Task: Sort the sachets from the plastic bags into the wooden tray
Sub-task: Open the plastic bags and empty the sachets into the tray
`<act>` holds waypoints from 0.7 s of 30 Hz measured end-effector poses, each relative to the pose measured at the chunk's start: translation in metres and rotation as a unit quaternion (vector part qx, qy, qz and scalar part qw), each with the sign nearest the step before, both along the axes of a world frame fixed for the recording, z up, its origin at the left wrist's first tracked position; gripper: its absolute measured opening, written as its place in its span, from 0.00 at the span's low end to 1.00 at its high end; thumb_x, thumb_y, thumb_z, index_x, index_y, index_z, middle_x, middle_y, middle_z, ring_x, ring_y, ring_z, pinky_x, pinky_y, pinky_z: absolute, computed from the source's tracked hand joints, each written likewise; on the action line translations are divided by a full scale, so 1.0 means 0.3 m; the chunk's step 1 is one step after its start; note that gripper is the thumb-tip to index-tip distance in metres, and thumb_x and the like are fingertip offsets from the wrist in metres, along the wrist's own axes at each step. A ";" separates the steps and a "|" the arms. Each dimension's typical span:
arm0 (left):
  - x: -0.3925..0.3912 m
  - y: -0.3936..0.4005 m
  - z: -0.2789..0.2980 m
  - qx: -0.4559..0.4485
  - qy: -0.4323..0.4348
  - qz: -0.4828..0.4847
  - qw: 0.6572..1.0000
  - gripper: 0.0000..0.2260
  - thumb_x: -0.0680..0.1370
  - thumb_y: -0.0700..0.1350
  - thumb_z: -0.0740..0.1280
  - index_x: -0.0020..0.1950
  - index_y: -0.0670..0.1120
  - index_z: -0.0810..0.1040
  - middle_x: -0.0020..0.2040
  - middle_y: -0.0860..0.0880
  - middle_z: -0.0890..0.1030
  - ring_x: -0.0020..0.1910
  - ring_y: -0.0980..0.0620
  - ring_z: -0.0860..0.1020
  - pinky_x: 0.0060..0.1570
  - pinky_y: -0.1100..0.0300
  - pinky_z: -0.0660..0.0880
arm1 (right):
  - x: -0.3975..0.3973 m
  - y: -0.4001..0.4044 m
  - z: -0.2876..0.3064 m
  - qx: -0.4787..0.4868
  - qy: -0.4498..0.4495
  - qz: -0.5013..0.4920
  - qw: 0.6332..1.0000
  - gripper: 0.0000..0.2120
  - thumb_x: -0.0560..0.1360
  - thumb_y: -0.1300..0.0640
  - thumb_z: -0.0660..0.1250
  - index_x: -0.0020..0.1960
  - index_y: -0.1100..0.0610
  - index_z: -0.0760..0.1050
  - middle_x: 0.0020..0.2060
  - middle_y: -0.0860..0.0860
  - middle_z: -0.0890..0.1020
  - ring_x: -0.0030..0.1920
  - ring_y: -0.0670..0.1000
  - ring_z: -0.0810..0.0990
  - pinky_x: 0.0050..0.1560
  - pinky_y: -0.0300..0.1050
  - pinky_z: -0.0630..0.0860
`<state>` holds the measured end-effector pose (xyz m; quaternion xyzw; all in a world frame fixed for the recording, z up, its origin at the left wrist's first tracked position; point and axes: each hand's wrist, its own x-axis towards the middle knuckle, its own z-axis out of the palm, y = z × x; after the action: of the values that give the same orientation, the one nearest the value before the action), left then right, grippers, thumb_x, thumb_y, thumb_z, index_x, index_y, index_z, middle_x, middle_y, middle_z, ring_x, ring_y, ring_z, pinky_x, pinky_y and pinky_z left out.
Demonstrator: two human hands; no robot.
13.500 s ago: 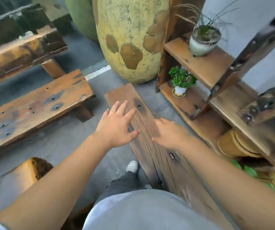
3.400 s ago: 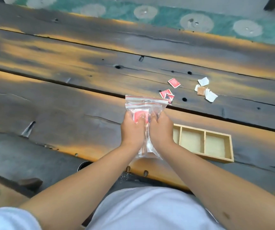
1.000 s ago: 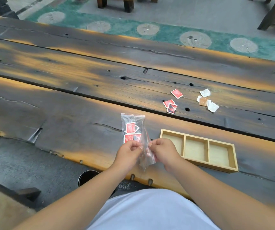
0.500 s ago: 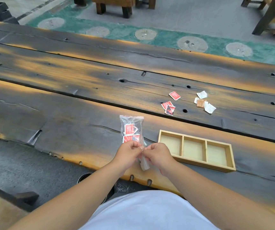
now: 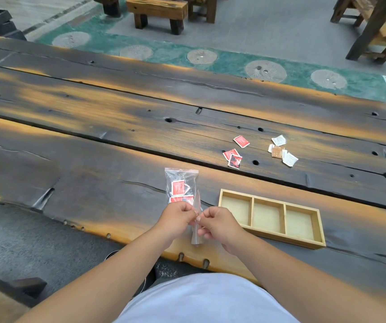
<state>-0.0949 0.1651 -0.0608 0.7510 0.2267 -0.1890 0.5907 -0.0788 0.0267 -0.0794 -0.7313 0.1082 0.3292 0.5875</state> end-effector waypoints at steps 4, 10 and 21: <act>0.000 0.001 -0.008 -0.004 0.003 -0.008 1.000 0.06 0.78 0.40 0.66 0.41 0.45 0.78 0.39 0.49 0.80 0.37 0.56 0.77 0.38 0.63 0.72 | 0.005 -0.008 0.013 -0.009 0.006 0.009 1.000 0.07 0.77 0.64 0.64 0.42 0.60 0.78 0.33 0.58 0.82 0.30 0.51 0.79 0.29 0.39 0.76; -0.011 -0.009 -0.009 -0.044 0.002 -0.006 0.999 0.03 0.78 0.40 0.68 0.51 0.44 0.78 0.44 0.47 0.80 0.39 0.55 0.78 0.36 0.65 0.72 | 0.013 -0.018 0.002 -0.074 -0.055 0.002 0.996 0.06 0.72 0.62 0.69 0.37 0.58 0.81 0.31 0.53 0.80 0.31 0.49 0.76 0.36 0.44 0.74; -0.004 -0.006 -0.011 -0.028 0.006 -0.023 0.999 0.07 0.78 0.42 0.67 0.40 0.47 0.77 0.38 0.50 0.81 0.38 0.55 0.78 0.37 0.63 0.72 | 0.003 -0.031 0.014 -0.028 -0.037 0.042 0.998 0.09 0.75 0.61 0.71 0.37 0.57 0.78 0.31 0.56 0.79 0.29 0.47 0.74 0.30 0.36 0.71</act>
<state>-0.0962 0.1632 -0.0640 0.7381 0.2078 -0.2129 0.6056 -0.0780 0.0175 -0.0752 -0.7629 0.0652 0.3232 0.5562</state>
